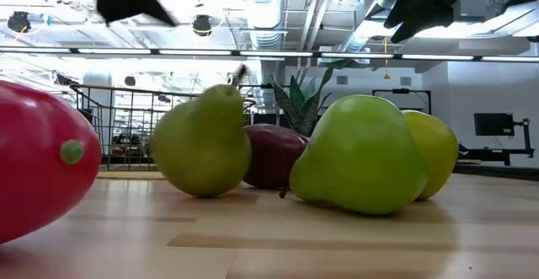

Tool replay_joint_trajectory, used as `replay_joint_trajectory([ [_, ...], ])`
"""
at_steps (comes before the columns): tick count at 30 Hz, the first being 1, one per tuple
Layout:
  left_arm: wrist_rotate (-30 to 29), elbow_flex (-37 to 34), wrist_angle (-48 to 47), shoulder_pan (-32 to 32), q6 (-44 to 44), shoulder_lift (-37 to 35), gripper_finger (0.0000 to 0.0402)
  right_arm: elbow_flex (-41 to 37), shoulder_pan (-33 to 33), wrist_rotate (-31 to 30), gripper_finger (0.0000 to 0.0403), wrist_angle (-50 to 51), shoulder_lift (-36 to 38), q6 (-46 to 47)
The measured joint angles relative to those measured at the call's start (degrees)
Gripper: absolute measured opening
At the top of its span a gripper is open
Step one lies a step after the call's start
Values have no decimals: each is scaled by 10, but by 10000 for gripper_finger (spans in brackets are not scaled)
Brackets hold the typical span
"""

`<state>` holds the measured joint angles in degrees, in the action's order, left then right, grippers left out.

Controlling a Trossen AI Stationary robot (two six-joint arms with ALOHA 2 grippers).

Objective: Build produce basket
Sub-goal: Put the left pear in the wired basket

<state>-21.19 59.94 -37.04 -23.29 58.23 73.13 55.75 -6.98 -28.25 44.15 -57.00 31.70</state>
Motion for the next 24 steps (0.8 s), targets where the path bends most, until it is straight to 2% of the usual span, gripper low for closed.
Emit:
replay_joint_trajectory([
  [5, 82, 0, 3, 0, 20, 32, 325, 0, 0, 1, 273, 0, 0, 0],
  [7, 107, 0, 15, 0, -2, 51, 349, 0, 0, 2, 273, 0, 0, 0],
  [11, 120, 0, 43, 5, -71, 85, 382, 0, 0, 2, 273, 0, 0, 0],
  [17, 131, 0, 76, 34, -184, 114, 389, 0, 0, 2, 273, 3, 0, 6],
  [20, 133, -1, 59, 42, -233, 115, 389, 0, 0, 2, 273, 5, 0, 12],
  [24, 134, 0, 55, 54, -253, 114, 389, 0, 0, 3, 273, 5, 0, 13],
])
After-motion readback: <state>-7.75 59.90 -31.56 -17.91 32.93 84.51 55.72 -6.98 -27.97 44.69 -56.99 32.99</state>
